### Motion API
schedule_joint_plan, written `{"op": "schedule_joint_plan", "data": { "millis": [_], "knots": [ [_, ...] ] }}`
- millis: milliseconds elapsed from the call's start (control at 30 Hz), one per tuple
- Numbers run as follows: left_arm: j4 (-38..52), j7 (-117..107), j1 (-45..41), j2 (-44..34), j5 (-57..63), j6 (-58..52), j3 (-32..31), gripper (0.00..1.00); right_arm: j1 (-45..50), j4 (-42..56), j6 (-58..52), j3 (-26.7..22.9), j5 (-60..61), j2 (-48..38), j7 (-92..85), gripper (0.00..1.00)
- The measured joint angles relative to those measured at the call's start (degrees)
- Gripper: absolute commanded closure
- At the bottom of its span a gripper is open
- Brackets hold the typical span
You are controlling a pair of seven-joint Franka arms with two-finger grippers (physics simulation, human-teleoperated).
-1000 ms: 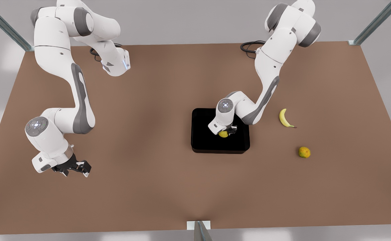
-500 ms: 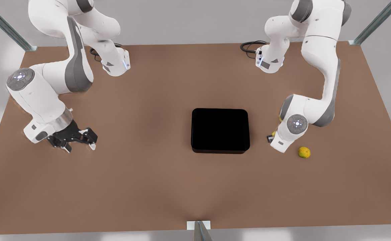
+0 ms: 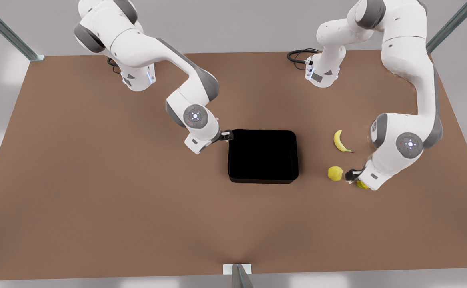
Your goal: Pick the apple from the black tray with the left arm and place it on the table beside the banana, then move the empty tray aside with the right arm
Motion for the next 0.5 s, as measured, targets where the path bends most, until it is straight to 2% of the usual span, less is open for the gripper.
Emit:
{"op": "schedule_joint_plan", "data": {
  "millis": [67, 167, 333, 500],
  "knots": [
    [7.1, 0.9, 0.4, -4.6, -3.0, -7.5, 1.1, 0.0, 0.0, 0.0, 2.6, 0.2, -0.2, 2.4, 5.3, 0.0],
    [8.9, 2.0, 0.7, -4.9, -5.2, -13.8, 3.2, 0.0, 0.0, 0.0, 5.7, 0.3, -0.5, 4.1, 12.3, 0.0],
    [9.7, 3.6, 2.6, -1.2, -6.2, -15.9, 3.5, 0.0, 0.6, 0.3, 9.1, 2.1, -1.0, 5.2, 21.7, 0.0],
    [9.7, 5.2, 4.1, -0.2, -6.5, -16.1, 3.6, 0.0, 1.4, 0.1, 12.0, 3.6, -7.4, 9.0, 28.3, 0.0]
  ]
}}
